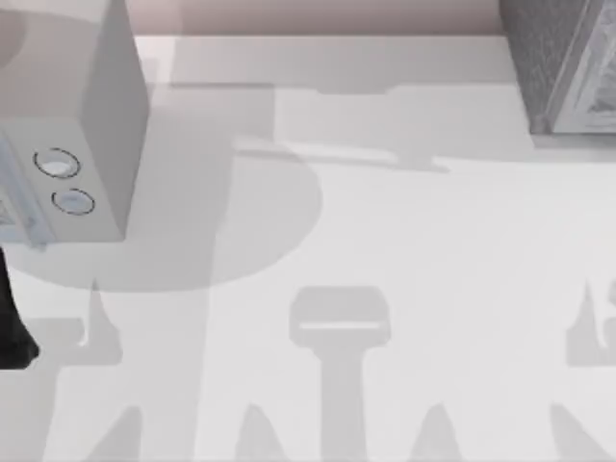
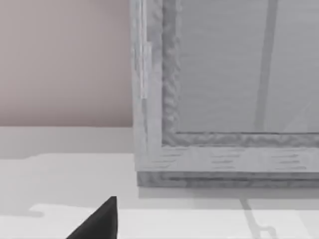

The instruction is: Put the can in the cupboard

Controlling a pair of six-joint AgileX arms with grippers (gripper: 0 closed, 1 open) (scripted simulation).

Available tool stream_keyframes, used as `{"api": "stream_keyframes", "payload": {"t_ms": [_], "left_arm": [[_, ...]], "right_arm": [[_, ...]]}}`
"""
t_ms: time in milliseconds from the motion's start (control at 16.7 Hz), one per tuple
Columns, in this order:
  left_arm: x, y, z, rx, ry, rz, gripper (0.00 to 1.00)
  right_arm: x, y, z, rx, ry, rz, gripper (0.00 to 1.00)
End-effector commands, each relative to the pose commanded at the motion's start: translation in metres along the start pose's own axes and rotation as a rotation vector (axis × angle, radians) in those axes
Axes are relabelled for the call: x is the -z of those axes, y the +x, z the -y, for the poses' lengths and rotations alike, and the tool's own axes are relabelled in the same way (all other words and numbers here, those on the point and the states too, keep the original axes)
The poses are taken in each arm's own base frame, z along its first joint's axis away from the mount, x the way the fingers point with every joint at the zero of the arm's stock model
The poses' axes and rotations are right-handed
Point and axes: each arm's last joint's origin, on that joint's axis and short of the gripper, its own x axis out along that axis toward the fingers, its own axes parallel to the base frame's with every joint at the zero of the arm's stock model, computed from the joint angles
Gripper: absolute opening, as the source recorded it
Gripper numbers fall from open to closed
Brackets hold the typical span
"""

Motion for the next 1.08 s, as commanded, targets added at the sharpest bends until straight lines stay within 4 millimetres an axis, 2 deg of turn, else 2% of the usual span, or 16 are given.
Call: {"api": "stream_keyframes", "payload": {"t_ms": [180, 360, 600, 840, 1080], "left_arm": [[0.000, 0.000, 0.000, 0.000, 0.000, 0.000, 1.00], [0.000, 0.000, 0.000, 0.000, 0.000, 0.000, 1.00], [0.000, 0.000, 0.000, 0.000, 0.000, 0.000, 1.00], [0.000, 0.000, 0.000, 0.000, 0.000, 0.000, 1.00], [0.000, 0.000, 0.000, 0.000, 0.000, 0.000, 1.00]], "right_arm": [[-0.002, 0.000, 0.000, 0.003, 0.000, 0.009, 1.00], [-0.014, 0.002, 0.002, 0.017, -0.006, 0.061, 1.00], [-0.023, 0.013, 0.006, 0.020, -0.027, 0.085, 1.00], [-0.014, 0.033, 0.011, 0.007, -0.044, 0.020, 1.00], [0.011, 0.051, 0.020, -0.002, -0.038, -0.091, 1.00]]}}
